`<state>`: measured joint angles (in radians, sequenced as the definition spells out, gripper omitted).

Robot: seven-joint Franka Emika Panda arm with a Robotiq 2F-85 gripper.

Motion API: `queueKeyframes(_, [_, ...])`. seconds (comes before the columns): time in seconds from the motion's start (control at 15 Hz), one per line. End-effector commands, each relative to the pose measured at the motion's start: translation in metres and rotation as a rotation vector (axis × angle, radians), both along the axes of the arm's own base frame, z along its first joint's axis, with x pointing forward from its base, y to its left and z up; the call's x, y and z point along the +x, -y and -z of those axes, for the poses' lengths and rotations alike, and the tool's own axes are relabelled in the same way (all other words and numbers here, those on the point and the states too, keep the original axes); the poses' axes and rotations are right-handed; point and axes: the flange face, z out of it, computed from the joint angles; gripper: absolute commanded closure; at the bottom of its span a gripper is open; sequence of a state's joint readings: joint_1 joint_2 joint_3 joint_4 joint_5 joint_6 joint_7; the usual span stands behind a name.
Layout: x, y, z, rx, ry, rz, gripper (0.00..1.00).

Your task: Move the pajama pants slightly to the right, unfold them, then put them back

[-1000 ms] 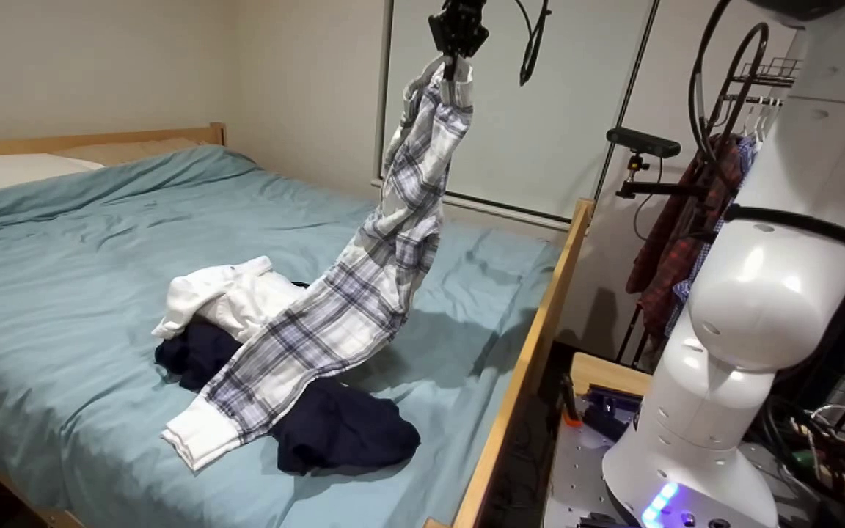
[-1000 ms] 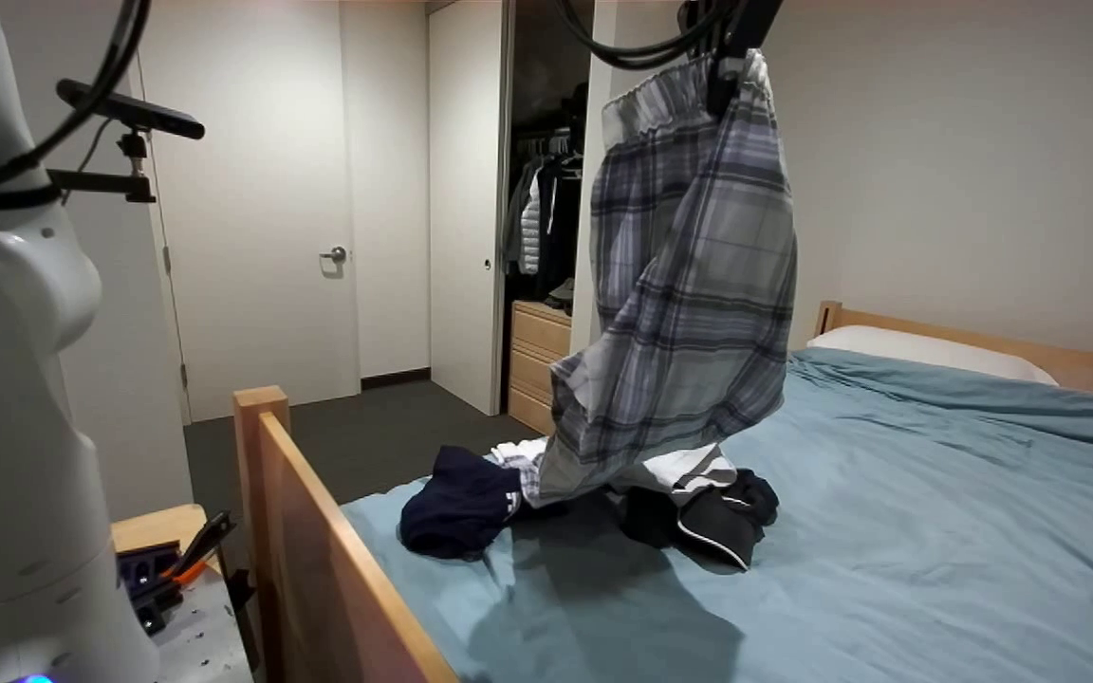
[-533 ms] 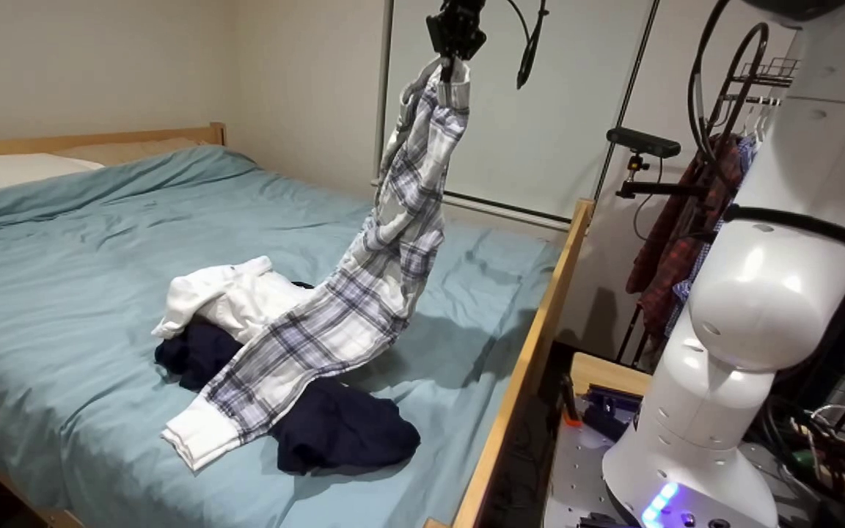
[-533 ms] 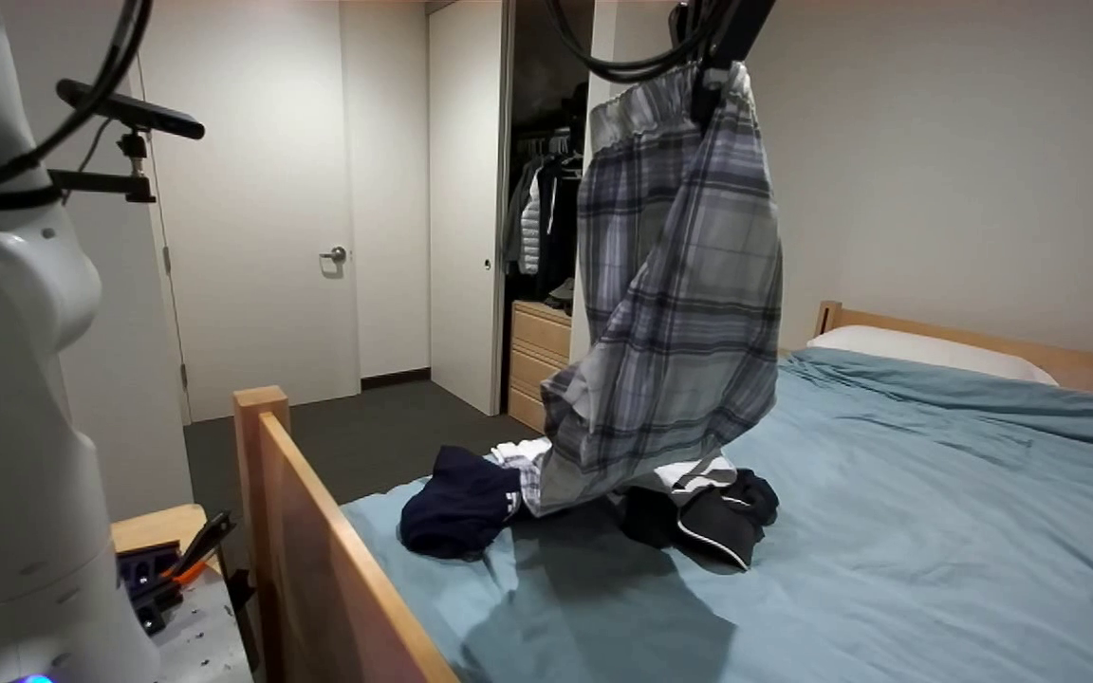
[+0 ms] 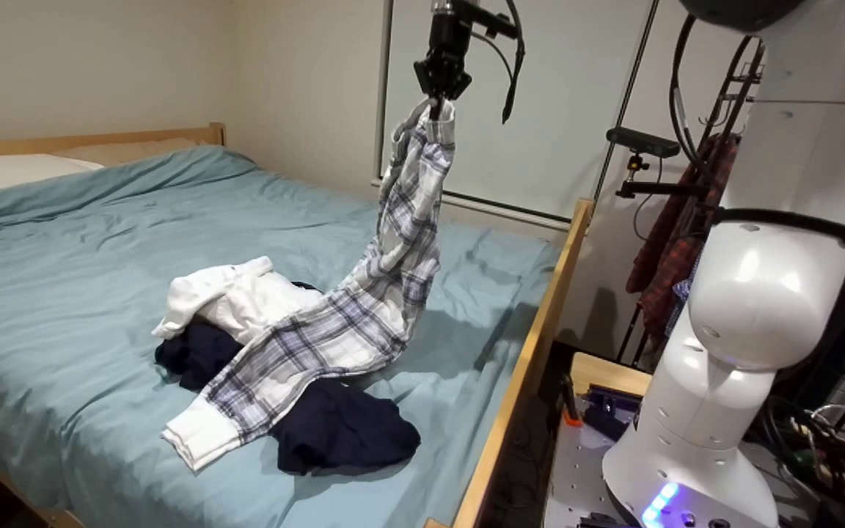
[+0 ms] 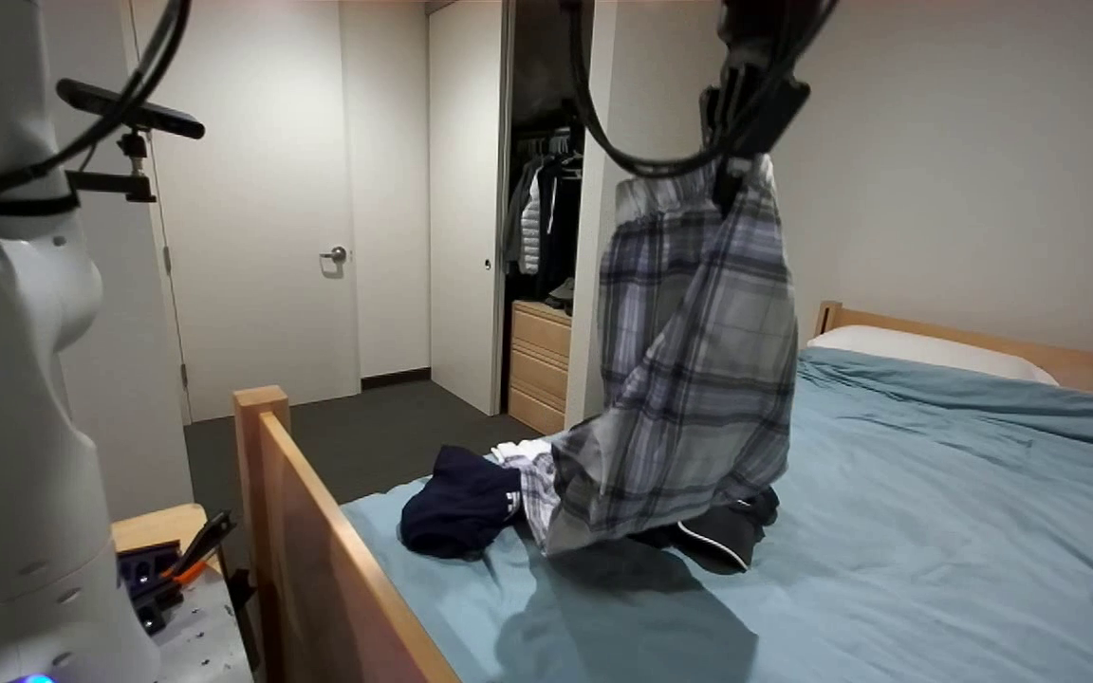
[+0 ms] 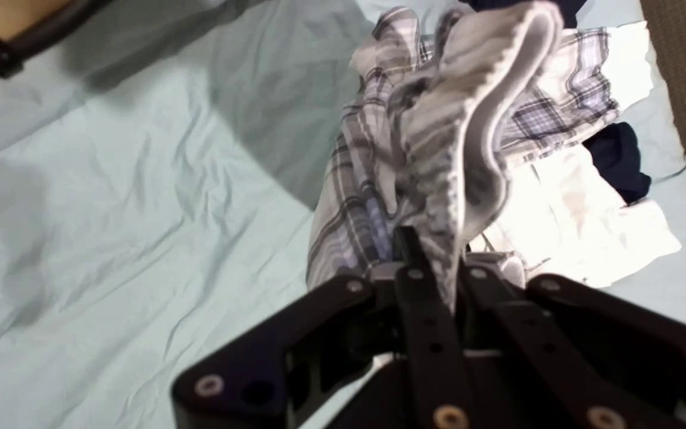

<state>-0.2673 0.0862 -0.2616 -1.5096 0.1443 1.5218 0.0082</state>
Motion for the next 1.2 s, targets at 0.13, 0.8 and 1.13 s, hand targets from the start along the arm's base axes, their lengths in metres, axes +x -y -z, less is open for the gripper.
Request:
queueKeyframes(0.13, [0.025,0.077,0.142,0.045,-0.104,0.132,0.97])
queueKeyframes(0.8, [0.015,0.183,0.224,-0.137,-0.328,0.347,0.97])
queueKeyframes(1.13, [-0.006,0.226,0.231,-0.116,-0.35,0.458,0.97])
